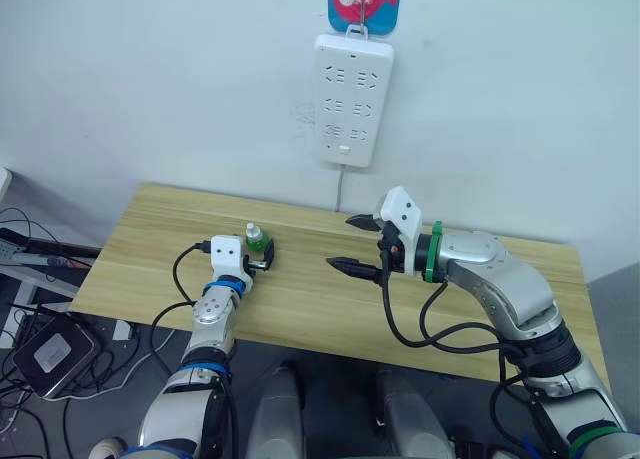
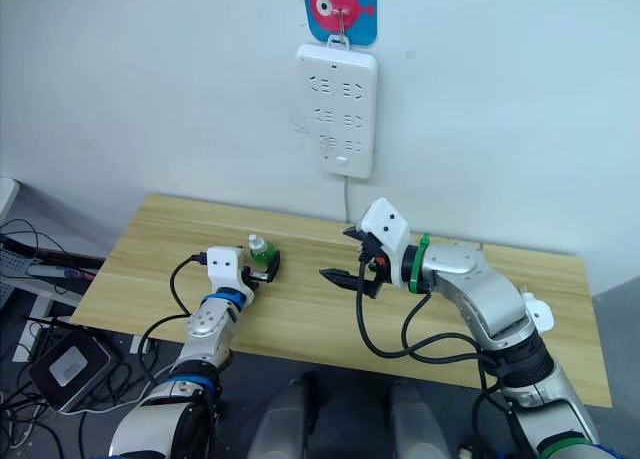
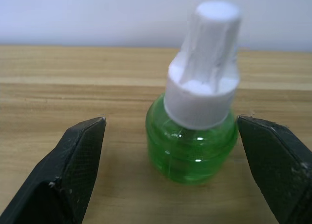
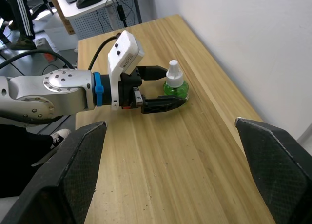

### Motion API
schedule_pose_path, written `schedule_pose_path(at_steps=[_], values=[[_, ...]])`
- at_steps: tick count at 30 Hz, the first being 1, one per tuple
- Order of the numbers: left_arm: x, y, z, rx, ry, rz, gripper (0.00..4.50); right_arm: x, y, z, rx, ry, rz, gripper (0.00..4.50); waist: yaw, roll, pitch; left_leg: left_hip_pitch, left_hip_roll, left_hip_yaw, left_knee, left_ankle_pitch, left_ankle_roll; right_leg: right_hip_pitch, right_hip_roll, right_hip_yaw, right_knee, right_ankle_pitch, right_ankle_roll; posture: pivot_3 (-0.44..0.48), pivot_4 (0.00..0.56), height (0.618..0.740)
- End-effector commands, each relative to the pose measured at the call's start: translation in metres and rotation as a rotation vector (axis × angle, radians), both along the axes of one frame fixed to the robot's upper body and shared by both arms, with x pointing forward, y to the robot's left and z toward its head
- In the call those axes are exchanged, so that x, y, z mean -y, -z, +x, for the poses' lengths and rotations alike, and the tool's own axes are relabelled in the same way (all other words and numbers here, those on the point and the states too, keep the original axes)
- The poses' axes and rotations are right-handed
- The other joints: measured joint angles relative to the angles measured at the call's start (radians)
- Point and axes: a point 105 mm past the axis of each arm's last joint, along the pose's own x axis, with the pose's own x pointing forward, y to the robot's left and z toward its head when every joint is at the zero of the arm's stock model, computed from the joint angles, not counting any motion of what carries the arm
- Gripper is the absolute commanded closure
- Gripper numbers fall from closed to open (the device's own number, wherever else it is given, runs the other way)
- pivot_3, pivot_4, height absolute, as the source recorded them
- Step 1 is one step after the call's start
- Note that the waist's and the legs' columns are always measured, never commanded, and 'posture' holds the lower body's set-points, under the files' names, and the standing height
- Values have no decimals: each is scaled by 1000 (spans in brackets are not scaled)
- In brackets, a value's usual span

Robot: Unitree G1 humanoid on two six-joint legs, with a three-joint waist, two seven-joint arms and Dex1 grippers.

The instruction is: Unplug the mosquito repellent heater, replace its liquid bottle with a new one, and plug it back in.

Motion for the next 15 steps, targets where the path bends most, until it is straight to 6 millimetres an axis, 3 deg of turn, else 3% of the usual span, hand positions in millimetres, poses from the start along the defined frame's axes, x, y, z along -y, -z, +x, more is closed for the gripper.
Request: schedule_pose_path(at_steps=[1,7,11,15], values=[[7,-6,2,34,47,2,558,0,-14,-5,35,-10,34,0,-1,-1,1,0,0,0,0,0,0,0,0,0,0,0,0,15,342,740],[3,-9,6,29,34,2,2270,-1,-16,-3,35,-6,37,0,-6,-1,1,0,0,0,0,0,0,0,0,0,0,0,0,26,334,740],[3,-18,8,65,65,39,2271,1,-15,-1,30,9,47,0,-8,-1,1,0,0,0,0,0,0,0,0,0,0,0,0,40,328,740],[25,-29,6,106,233,135,2271,8,-12,0,29,19,41,0,-6,-2,1,-1,0,0,0,0,0,-1,0,0,0,0,0,51,315,740]])
